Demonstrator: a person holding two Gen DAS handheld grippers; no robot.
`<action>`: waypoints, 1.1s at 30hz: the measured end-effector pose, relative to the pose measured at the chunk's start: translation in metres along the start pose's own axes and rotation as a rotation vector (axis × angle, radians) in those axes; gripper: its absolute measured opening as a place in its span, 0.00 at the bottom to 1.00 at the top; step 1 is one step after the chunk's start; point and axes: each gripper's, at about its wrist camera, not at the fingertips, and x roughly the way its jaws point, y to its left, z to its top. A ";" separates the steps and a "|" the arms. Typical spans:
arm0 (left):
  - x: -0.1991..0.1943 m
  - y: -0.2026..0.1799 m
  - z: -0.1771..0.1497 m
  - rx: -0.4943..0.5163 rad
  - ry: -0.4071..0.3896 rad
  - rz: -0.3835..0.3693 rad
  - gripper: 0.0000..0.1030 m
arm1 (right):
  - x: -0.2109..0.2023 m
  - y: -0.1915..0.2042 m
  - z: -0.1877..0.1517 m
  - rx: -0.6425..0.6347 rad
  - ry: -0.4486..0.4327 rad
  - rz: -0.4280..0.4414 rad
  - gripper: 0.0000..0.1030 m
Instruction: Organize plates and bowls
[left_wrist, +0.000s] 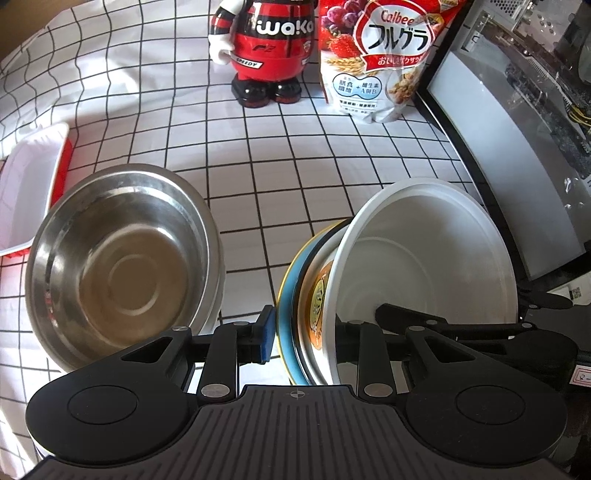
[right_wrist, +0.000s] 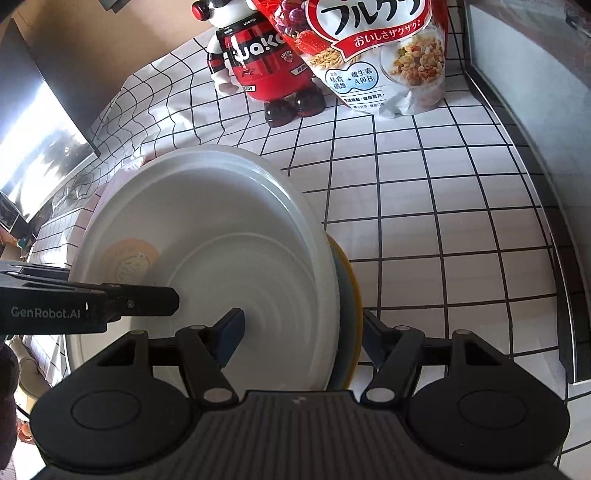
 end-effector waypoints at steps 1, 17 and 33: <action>0.000 0.000 0.000 -0.001 0.001 -0.003 0.29 | 0.000 0.000 0.000 0.002 0.000 0.001 0.66; 0.007 0.001 0.002 0.005 0.011 -0.006 0.29 | 0.000 -0.004 -0.001 0.019 -0.003 0.017 0.68; 0.008 -0.015 0.000 0.122 -0.011 0.076 0.29 | 0.002 -0.002 0.000 0.071 0.004 0.064 0.69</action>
